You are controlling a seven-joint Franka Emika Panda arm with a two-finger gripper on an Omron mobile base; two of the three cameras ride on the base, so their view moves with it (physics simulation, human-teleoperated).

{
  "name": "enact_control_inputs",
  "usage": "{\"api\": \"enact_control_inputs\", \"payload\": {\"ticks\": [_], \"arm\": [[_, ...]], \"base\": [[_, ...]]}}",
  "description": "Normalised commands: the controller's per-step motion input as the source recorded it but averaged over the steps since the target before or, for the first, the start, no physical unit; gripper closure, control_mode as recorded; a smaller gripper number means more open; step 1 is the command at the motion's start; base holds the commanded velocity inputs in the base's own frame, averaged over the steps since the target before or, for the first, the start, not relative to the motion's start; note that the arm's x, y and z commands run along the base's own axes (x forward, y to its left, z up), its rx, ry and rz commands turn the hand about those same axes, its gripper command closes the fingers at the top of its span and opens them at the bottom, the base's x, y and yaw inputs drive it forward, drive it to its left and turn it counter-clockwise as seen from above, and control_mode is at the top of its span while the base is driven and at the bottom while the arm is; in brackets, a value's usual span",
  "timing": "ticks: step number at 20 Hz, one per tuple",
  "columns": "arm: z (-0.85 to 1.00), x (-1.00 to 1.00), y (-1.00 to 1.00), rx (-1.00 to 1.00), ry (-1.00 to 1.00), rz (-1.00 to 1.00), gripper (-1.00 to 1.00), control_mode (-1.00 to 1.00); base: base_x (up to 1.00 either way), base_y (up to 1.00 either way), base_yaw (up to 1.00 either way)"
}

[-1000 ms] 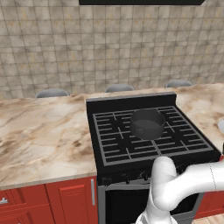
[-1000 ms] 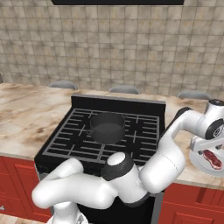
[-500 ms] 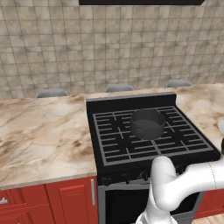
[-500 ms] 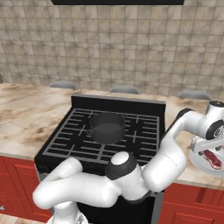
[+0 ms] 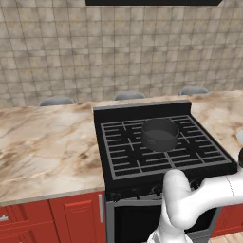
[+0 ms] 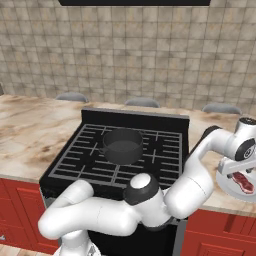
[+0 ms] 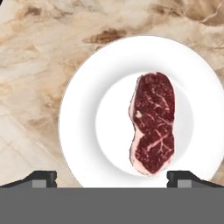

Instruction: Retrieve the frozen meat and place it in the pot on a burner. Then turn the burner on.

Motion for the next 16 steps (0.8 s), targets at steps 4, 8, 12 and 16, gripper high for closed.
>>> {"api": "enact_control_inputs", "payload": {"ticks": [4,8,12,16], "arm": [[-0.11,0.07,-0.09,0.00,0.00,0.00,-1.00,-1.00],[-0.10,0.07,-0.12,0.00,0.00,0.00,-1.00,-1.00],[-0.02,0.03,-0.20,0.00,0.00,0.00,-1.00,-1.00],[0.00,0.04,-0.19,0.00,0.00,0.00,-1.00,-1.00]], "base": [[0.00,0.00,0.00],[0.00,0.00,0.00],[0.00,0.00,0.00],[0.00,0.00,0.00]]}}
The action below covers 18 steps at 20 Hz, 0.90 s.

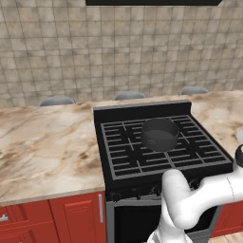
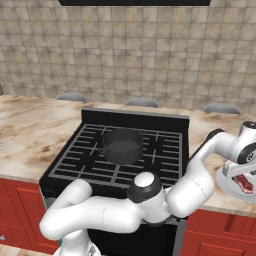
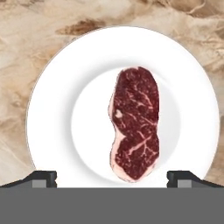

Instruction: Retrieve the frozen meat and place it in the pot on a burner. Then turn the burner on.

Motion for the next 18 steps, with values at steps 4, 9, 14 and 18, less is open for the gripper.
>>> {"api": "enact_control_inputs", "payload": {"ticks": [4,9,14,18], "arm": [[0.00,0.06,-0.12,0.00,0.00,0.00,-1.00,-1.00],[0.00,0.14,-0.13,0.00,0.00,0.00,-1.00,-1.00],[0.00,0.07,-0.12,0.00,0.00,0.00,-1.00,-1.00],[-0.01,0.06,-0.07,0.00,0.00,0.00,-1.00,-1.00]], "base": [[0.00,0.00,0.00],[0.00,0.00,0.00],[0.00,0.00,0.00],[0.00,0.00,0.00]]}}
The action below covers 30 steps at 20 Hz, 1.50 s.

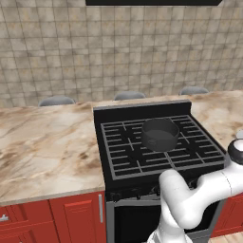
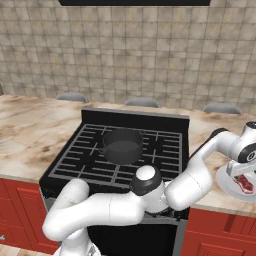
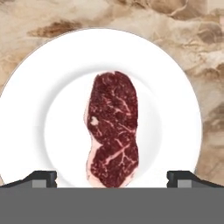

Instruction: Retrieve the frozen meat and place it in the pot on a burner. Then turn the burner on.

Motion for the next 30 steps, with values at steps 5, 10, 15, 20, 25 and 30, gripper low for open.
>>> {"api": "enact_control_inputs", "payload": {"ticks": [5,10,15,20,25,30], "arm": [[-0.13,0.01,0.00,0.02,0.10,-0.02,-1.00,-1.00],[-0.01,0.00,0.00,0.00,0.00,0.00,-1.00,-1.00],[-0.22,0.09,-0.10,0.05,0.00,0.00,-1.00,-1.00],[-0.14,0.09,-0.11,0.11,0.00,0.00,-1.00,-1.00],[-0.04,0.07,-0.05,0.05,0.01,0.01,-1.00,-1.00],[0.00,0.03,0.00,0.00,0.00,0.00,-1.00,-1.00]], "base": [[0.00,0.00,0.00],[0.00,0.00,0.00],[0.00,0.00,0.00],[0.00,0.00,0.00],[0.00,0.00,0.00],[0.00,0.00,0.00]]}}
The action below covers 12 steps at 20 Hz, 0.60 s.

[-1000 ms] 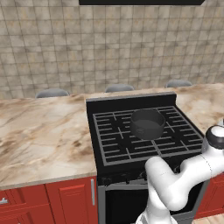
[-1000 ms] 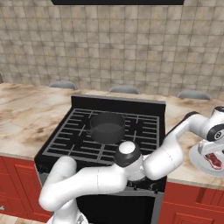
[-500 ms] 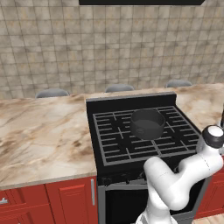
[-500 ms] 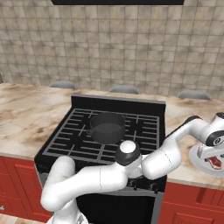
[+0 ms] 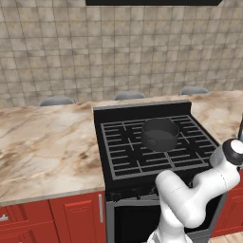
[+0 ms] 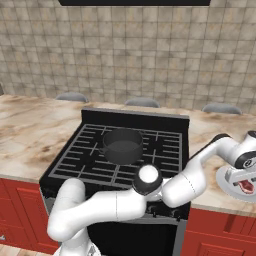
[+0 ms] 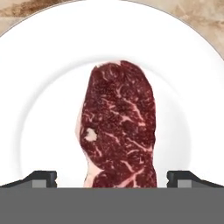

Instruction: Retrieve the frozen meat and place it in the pot on a burner. Then turn the burner on.

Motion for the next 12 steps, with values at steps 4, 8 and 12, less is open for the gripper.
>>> {"api": "enact_control_inputs", "payload": {"ticks": [4,8,12], "arm": [[-0.08,0.14,-0.07,0.02,0.00,0.00,-1.00,-1.00],[-0.07,0.19,-0.07,0.00,0.00,0.00,-1.00,-1.00],[-0.12,0.16,-0.13,0.00,0.02,0.00,-1.00,-1.00]], "base": [[0.00,0.00,0.00],[0.00,0.00,0.00],[0.00,0.00,0.00]]}}
